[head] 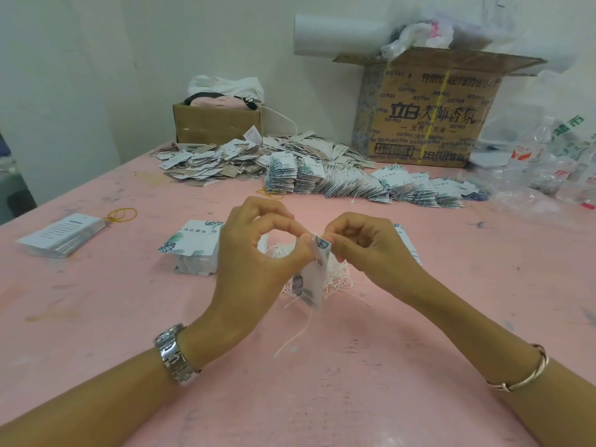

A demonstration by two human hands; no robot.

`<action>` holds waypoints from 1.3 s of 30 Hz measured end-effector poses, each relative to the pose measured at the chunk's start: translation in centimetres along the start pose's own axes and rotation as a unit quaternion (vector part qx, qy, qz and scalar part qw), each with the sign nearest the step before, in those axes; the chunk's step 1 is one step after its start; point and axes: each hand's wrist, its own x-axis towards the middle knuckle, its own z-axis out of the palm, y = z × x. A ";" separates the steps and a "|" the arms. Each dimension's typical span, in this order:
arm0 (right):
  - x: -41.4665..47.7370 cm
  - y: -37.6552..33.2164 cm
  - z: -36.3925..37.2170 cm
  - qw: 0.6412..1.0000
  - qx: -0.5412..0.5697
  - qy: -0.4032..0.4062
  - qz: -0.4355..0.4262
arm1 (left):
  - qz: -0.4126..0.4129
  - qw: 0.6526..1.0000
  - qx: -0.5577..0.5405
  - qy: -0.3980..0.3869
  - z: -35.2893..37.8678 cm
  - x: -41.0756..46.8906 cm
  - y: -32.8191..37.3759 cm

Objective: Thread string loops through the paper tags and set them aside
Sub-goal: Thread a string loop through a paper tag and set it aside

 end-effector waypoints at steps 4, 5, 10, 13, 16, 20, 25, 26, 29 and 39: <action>0.3 0.2 -1.3 0.999 0.021 -0.021 0.027 | 0.010 0.999 0.000 0.052 -0.5 0.1 0.1; 0.3 0.4 -1.6 0.998 0.032 -0.028 0.040 | 0.008 0.998 -0.005 0.059 -0.6 0.2 0.1; 0.5 1.2 -3.0 0.995 0.046 -0.036 0.076 | -0.025 0.993 -0.084 0.076 -0.7 0.2 0.3; 0.6 1.6 -3.5 0.994 0.046 -0.042 0.089 | -0.020 0.991 -0.109 0.072 -0.8 0.2 0.4; 0.6 2.1 -4.1 0.993 0.057 -0.044 0.093 | -0.019 0.988 -0.130 0.082 -0.9 0.4 0.4; 0.6 2.4 -4.6 0.992 0.093 -0.041 0.074 | -0.008 0.982 -0.153 0.107 -1.2 0.5 0.6; 1.1 2.2 -5.0 0.989 0.122 0.005 0.078 | 0.008 0.975 -0.190 0.116 -1.4 1.1 0.6; 1.2 2.1 -5.0 0.988 0.129 0.012 0.079 | 0.005 0.974 -0.198 0.108 -1.4 1.2 0.5; 1.3 2.0 -4.7 0.984 0.151 0.025 0.088 | -0.018 0.974 -0.213 0.073 -1.1 1.3 0.3; 1.1 0.7 -4.1 0.984 0.162 0.027 0.075 | -0.060 0.974 -0.217 -0.013 -0.3 0.9 0.2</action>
